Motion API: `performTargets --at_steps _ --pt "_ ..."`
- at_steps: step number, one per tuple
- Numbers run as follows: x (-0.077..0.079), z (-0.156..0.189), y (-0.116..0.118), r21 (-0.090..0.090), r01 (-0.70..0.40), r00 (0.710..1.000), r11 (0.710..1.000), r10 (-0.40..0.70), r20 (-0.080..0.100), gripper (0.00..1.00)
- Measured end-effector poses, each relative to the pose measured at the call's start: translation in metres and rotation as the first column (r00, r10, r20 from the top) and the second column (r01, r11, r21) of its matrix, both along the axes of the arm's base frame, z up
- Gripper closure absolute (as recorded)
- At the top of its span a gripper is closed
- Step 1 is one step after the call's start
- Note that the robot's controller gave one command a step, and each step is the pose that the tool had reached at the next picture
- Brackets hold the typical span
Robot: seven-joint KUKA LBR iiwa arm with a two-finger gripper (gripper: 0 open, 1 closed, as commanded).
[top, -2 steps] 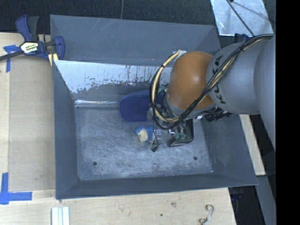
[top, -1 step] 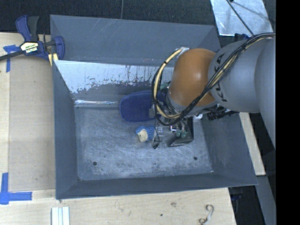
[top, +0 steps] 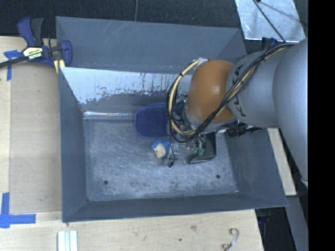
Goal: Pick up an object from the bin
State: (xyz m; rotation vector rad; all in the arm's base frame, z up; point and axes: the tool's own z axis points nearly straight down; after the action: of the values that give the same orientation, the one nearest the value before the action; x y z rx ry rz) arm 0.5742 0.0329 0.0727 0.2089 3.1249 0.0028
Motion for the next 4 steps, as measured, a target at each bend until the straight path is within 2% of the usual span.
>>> performTargets --at_steps 1,2,4 --pt "-0.009 0.0 0.008 -0.001 0.052 0.999 0.999 -0.052 -0.002 0.0" --pt "-0.009 0.001 0.008 -0.001 0.052 0.999 0.999 -0.052 -0.002 1.0" --pt "-0.005 0.071 0.007 0.0 0.051 0.999 0.999 -0.051 -0.003 1.0"
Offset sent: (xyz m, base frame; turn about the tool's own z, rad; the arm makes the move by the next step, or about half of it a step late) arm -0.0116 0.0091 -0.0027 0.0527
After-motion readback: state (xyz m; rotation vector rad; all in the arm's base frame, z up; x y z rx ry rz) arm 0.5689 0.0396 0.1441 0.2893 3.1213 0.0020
